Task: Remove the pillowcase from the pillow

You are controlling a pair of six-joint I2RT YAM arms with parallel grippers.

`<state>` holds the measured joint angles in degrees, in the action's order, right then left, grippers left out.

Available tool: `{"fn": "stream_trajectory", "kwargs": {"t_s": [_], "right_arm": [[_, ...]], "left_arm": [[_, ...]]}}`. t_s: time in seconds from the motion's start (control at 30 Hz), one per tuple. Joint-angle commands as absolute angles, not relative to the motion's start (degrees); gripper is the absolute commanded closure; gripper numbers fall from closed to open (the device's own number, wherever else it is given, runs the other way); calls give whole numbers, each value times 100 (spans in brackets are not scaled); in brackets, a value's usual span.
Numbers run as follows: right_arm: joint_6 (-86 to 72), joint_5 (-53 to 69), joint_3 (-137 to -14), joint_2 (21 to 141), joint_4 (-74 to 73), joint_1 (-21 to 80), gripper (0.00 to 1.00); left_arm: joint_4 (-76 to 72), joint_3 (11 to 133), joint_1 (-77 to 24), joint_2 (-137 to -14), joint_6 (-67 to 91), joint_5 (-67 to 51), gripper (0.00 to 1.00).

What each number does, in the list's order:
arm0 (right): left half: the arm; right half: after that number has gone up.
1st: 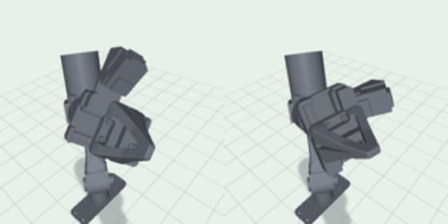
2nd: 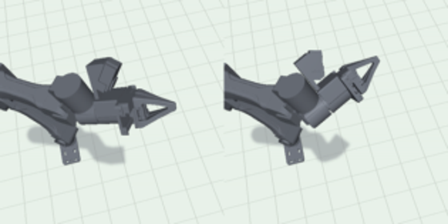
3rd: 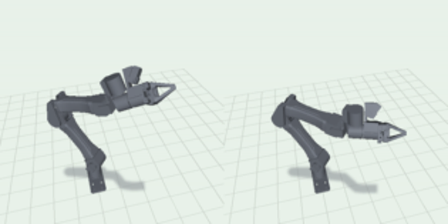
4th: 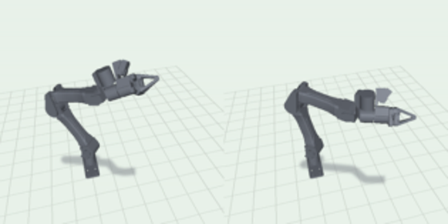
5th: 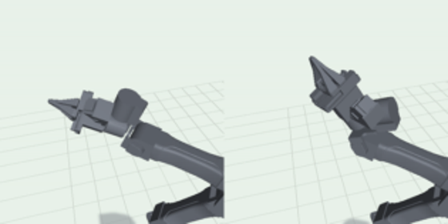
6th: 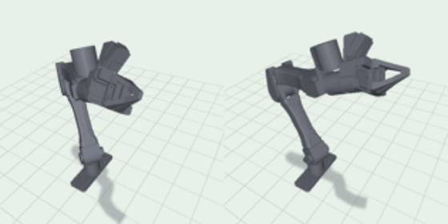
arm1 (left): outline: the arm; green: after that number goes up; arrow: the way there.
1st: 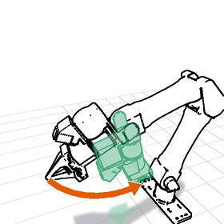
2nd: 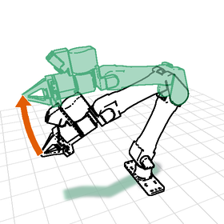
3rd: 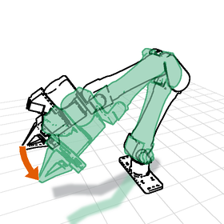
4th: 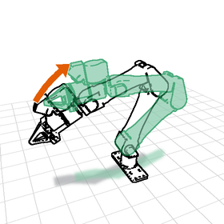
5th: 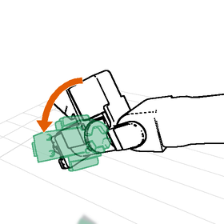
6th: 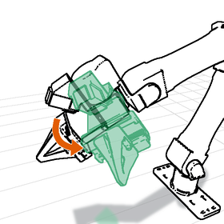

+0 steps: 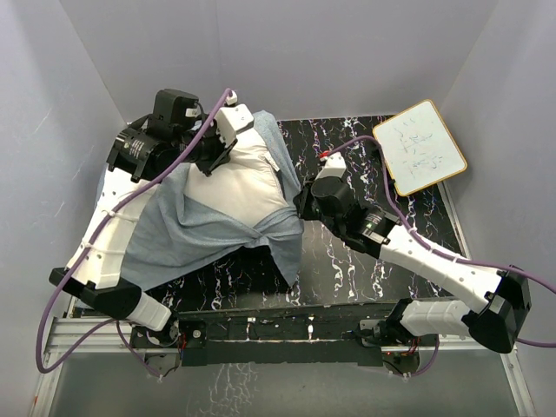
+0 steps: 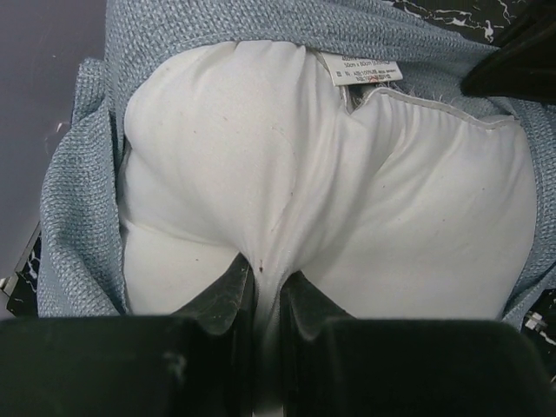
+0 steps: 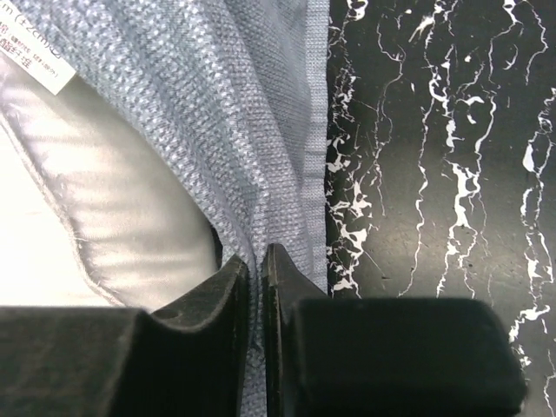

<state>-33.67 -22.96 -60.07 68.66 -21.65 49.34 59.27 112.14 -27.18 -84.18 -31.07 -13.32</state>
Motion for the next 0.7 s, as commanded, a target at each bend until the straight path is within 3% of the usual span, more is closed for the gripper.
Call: {"fn": "stream_trajectory", "kwargs": {"t_s": [0.0, 0.13, 0.33, 0.67], "right_arm": [[-3341, -2444, -5710, 6770, -2319, 4828, 90], [-3545, -2404, -5276, 6564, -2317, 4802, 92], [-3849, -2183, -4602, 6165, -2084, 4803, 92], [-4102, -1854, -4055, 6018, -1898, 4855, 92]], "left_arm": [[5493, 12302, -2672, -8389, -2946, -1461, 100], [5161, 12744, -2673, -8557, -2984, -988, 100], [3228, 11842, -2677, -8275, -3285, 467, 100], [1807, 11991, -2679, -8475, -3620, 1584, 100]]}}
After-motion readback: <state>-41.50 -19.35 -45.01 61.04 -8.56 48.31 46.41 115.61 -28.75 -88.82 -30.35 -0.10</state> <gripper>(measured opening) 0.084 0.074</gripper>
